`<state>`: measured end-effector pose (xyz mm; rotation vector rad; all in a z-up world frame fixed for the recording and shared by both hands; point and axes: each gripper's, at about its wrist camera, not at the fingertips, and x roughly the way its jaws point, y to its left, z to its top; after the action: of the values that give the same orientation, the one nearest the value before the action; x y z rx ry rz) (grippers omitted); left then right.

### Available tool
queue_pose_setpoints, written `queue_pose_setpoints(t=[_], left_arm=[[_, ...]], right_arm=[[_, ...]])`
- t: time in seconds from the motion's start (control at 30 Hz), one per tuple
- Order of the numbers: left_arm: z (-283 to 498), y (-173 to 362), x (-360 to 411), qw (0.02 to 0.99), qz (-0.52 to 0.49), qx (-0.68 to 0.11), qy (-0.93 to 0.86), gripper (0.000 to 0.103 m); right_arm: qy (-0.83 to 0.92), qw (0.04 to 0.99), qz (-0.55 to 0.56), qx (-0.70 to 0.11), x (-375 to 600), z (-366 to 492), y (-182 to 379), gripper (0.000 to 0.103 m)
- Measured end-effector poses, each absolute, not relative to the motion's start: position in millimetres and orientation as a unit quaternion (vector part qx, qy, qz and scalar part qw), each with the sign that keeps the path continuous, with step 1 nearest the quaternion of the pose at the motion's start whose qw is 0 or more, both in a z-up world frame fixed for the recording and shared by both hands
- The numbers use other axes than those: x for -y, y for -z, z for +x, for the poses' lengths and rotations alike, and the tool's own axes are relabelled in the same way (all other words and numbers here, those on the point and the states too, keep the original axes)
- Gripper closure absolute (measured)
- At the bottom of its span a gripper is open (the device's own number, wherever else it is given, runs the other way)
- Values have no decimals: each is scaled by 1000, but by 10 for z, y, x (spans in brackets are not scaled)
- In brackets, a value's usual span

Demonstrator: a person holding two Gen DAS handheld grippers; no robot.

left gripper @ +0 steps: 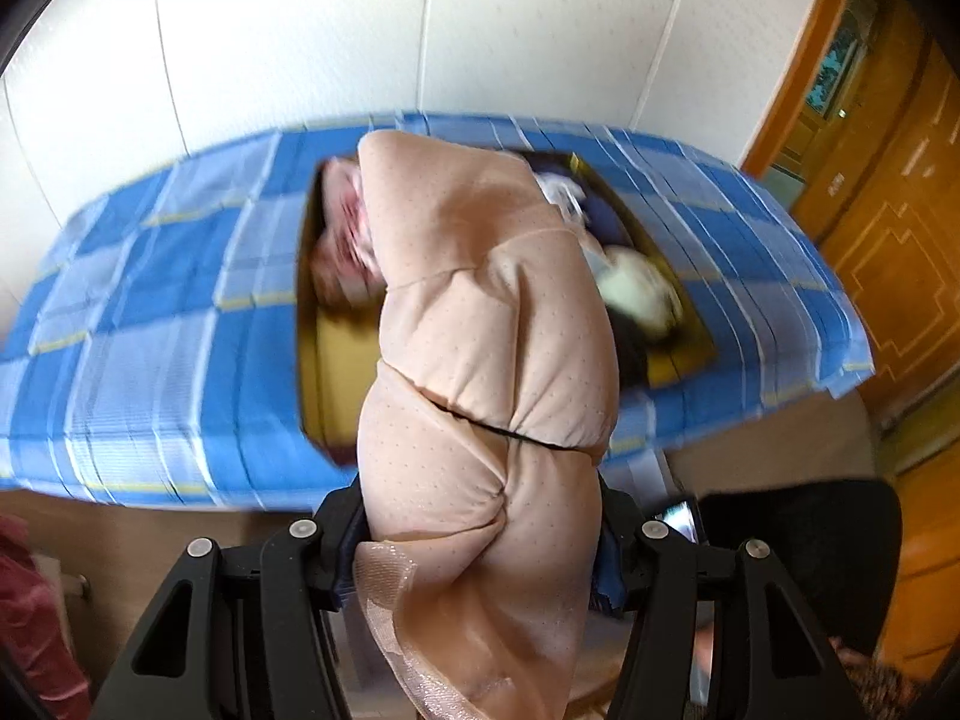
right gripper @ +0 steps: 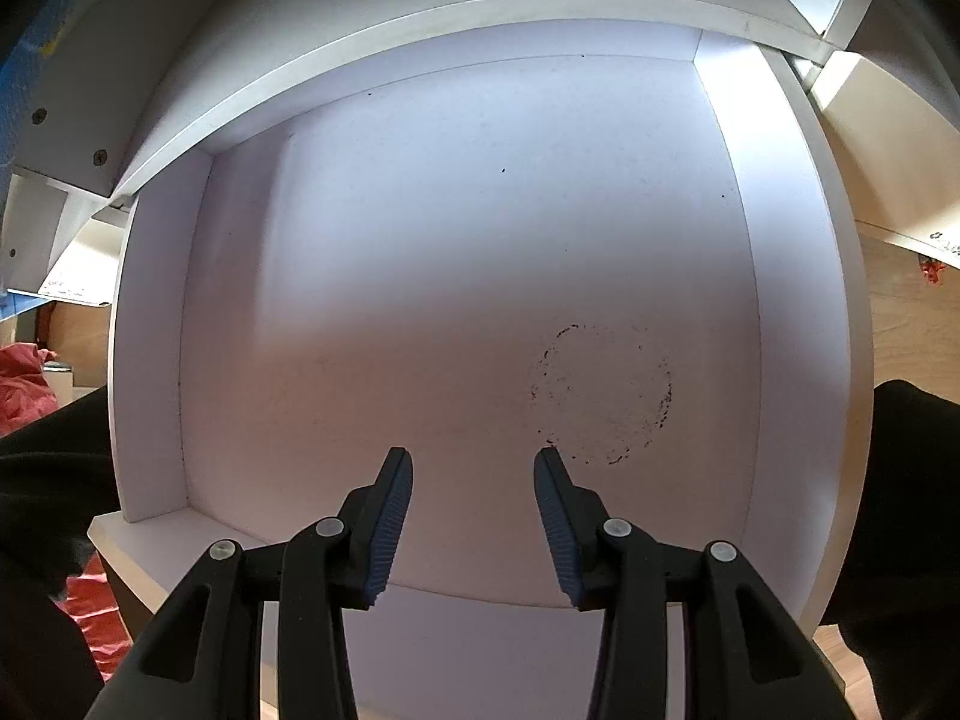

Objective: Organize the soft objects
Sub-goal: 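Lift the beige cloth with the left tool and carry it over the tray, then lower the beige cloth into the tray and open the left tool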

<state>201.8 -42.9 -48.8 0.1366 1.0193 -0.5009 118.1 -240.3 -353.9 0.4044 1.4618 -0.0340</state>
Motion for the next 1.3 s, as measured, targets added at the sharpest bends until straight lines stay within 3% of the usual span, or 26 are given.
queue_pose_setpoints(t=[0.4, 1.3], left_arm=[[2622, 229, 724, 868, 90, -445, 199, 43], [3193, 1073, 796, 843, 63, -508, 165, 42]], right_arm=[[11, 720, 198, -665, 2429, 1172, 3561, 61], [4, 715, 207, -667, 2435, 1188, 3596, 61]])
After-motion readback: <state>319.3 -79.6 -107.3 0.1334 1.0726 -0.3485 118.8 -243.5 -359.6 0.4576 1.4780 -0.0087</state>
